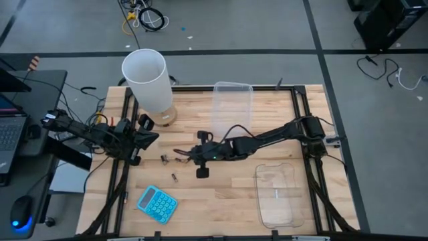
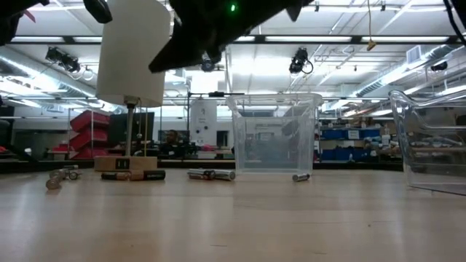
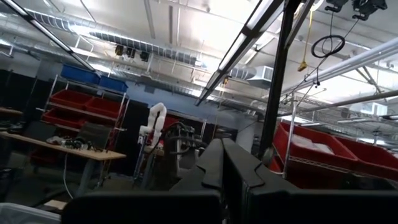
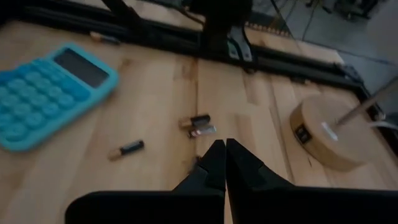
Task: Sort batteries
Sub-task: Put the brown battery into the top transparent bin
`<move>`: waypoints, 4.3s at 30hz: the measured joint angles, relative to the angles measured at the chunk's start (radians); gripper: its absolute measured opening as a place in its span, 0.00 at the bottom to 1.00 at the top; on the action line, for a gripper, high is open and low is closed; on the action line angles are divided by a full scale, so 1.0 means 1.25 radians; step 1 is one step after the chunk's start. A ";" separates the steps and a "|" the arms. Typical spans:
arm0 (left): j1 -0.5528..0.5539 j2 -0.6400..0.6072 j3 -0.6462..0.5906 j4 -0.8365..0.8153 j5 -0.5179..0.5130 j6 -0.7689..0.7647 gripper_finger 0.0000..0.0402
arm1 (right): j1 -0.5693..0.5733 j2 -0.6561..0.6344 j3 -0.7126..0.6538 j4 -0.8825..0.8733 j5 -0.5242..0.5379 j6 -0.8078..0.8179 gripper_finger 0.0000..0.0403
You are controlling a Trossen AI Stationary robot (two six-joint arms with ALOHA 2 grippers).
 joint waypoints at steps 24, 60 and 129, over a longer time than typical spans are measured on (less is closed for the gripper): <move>0.000 0.000 0.000 -0.021 0.001 0.003 0.00 | -0.010 0.170 0.000 0.076 0.022 -0.076 0.15; 0.000 0.000 0.000 -0.387 0.005 -0.112 0.00 | 0.035 0.006 0.000 -0.113 0.057 -0.142 0.29; 0.002 0.771 0.154 -0.523 -0.149 -0.295 0.46 | 0.172 -0.579 -0.002 -0.876 0.273 0.234 0.29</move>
